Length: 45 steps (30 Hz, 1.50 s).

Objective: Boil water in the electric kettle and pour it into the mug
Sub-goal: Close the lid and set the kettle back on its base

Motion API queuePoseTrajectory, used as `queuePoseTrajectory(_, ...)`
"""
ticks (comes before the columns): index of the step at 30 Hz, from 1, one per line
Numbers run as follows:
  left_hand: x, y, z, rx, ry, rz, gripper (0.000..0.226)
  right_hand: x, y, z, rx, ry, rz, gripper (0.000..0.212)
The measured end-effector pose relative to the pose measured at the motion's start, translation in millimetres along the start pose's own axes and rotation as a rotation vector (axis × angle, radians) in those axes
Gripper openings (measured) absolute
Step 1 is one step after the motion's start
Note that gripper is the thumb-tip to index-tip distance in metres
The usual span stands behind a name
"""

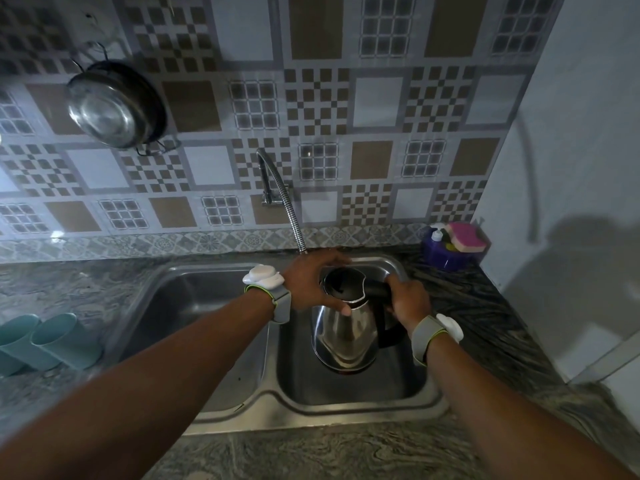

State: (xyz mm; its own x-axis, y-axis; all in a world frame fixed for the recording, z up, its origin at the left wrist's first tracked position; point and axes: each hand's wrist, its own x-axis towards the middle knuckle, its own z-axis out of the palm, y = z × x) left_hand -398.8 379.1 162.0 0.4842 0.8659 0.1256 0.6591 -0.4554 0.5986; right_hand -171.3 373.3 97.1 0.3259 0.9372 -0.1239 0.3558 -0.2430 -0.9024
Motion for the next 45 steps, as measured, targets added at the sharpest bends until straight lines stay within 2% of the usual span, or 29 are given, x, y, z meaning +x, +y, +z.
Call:
queuePoseTrajectory(10, -1.2, -6.4, 5.0, -0.005, 0.005, -0.011, 0.087, -0.9, -1.4, -0.7, -0.01, -0.01, 0.012, 0.052)
queuePoseTrajectory(14, -11.0, -12.7, 12.8, -0.069, 0.078, -0.03, 0.094, -1.0, -2.6, -1.4, 0.002, -0.031, 0.026, 0.054)
queuePoseTrajectory(18, -29.0, -24.9, 17.2, -0.177, 0.084, -0.11, 0.102, 1.1, -5.2, -4.4, 0.021, -0.038, 0.025, 0.052)
queuePoseTrajectory(26, -53.5, -33.6, 26.7, -0.326, 0.139, -0.275, 0.082, 2.2, -23.3, -17.8, 0.028, -0.028, 0.025, 0.074)
queuePoseTrajectory(30, -47.6, -19.7, 36.6, -0.389, 0.17, -0.259, 0.075, -2.8, -27.4, -31.3, 0.035, -0.01, 0.031, 0.076)
queuePoseTrajectory(35, -41.9, -5.3, 38.3, -0.376, 0.181, -0.229, 0.071, -13.7, -37.0, -50.0, 0.017, 0.049, 0.038, 0.057)
queuePoseTrajectory(40, -40.1, 15.1, 40.0, -0.354, 0.173, -0.14, 0.072, -32.3, -35.8, -77.7, 0.043, 0.122, 0.045, 0.067)
queuePoseTrajectory(45, -40.2, 40.5, 39.1, -0.348, 0.12, -0.039, 0.072, -54.5, -31.9, -102.8, 0.043, 0.221, 0.029, 0.062)
